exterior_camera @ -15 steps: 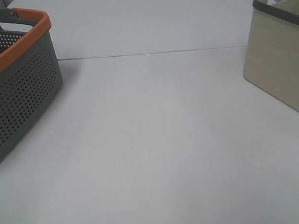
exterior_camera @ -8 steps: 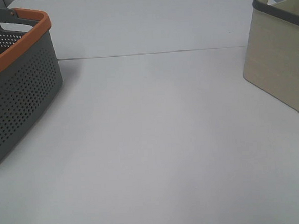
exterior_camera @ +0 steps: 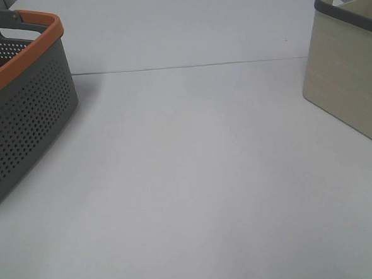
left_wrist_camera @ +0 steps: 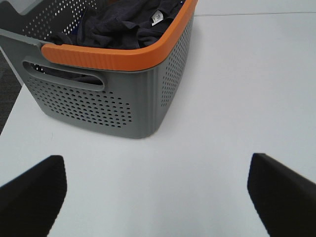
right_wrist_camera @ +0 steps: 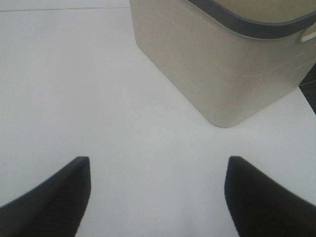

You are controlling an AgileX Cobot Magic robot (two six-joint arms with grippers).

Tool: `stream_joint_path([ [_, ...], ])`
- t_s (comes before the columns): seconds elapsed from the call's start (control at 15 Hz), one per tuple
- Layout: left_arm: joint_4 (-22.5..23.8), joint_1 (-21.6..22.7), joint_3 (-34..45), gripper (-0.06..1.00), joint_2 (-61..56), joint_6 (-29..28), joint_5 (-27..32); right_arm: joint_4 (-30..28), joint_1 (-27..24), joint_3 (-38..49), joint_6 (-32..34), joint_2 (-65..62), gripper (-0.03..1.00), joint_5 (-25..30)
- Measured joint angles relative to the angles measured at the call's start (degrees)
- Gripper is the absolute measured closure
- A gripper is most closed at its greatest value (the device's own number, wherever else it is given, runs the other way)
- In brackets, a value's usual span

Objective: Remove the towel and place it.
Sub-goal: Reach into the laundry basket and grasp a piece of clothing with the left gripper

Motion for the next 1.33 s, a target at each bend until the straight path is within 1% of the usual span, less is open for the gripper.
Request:
stream_joint_path([
  [1.33,-0.1,0.0,0.0,0.01,0.0,0.0,0.0,0.0,0.0,0.0,0.0,0.0,0.30,0.0],
])
